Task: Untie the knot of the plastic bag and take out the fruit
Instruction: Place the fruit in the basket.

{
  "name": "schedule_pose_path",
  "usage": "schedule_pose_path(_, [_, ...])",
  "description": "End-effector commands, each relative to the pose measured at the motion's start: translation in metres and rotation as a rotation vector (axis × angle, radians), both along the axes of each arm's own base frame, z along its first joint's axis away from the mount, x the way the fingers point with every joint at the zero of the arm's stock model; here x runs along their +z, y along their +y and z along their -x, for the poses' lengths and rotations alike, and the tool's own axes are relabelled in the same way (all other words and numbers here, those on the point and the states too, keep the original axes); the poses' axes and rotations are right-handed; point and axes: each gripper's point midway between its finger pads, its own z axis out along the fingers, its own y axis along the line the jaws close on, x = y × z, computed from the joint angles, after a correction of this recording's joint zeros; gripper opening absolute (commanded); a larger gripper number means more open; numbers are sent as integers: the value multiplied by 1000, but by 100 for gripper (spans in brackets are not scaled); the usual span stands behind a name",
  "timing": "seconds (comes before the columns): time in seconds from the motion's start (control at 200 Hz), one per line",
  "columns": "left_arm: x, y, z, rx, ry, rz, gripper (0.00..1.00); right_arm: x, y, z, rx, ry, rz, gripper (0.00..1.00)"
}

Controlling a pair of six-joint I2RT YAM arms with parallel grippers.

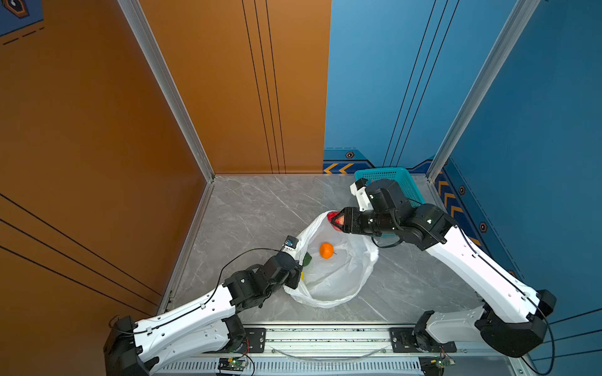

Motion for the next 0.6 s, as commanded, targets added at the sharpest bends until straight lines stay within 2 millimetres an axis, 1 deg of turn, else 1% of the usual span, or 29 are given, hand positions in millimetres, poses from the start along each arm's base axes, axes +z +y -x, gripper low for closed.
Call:
schedule_pose_path(0.0, [7,1,-2,-4,-12,-16,0,22,-18,-8,7,-9,-51,42])
schedule_pose_path(0.05, [6,1,-1,-4,-11,-17,0,26,-29,-21,-22,-15,-61,42])
schedule_pose_path(0.125, [7,1,-1,-6,-12,-16,0,26,-51,-43,-82,-26,-60,42])
schedule_pose_path(0.165, [8,1,0,-6,-13,-13,0,24,-64,-54,-115,-38,-45,42])
schedule_pose_path(0.17, [8,1,-1,-5,-14,-13,0,23,-68,-58,-130,-39,-39,42])
schedule_pose_path(0.18, [8,1,-1,-5,-15,-12,0,22,-68,-59,-128,-43,-33,42])
schedule_pose_path(0.19, [8,1,-1,-5,-15,-12,0,20,-76,-64,-152,-45,-23,42])
schedule_pose_path(0.2, [8,1,0,-5,-15,-12,0,19,-76,-65,-150,-48,-17,42])
schedule_pose_path(0.21, [8,1,0,-5,-15,-13,0,17,-83,-71,-174,-47,-10,42])
schedule_pose_path(0.245, [8,2,0,-6,-16,-12,0,12,-93,-81,-199,-52,1,42])
schedule_pose_path(0.305, [9,2,0,-8,-19,-12,0,-2,-115,-102,-267,-53,24,42])
schedule_pose_path(0.34, [10,1,0,-13,-19,-10,0,-9,-123,-112,-291,-56,26,42])
schedule_pose_path(0.456, [11,0,2,-22,-19,-5,0,-47,-157,-147,-393,-36,88,42])
schedule_pose_path(0.596, [13,0,3,-31,-21,0,0,-95,-191,-185,-482,5,147,41])
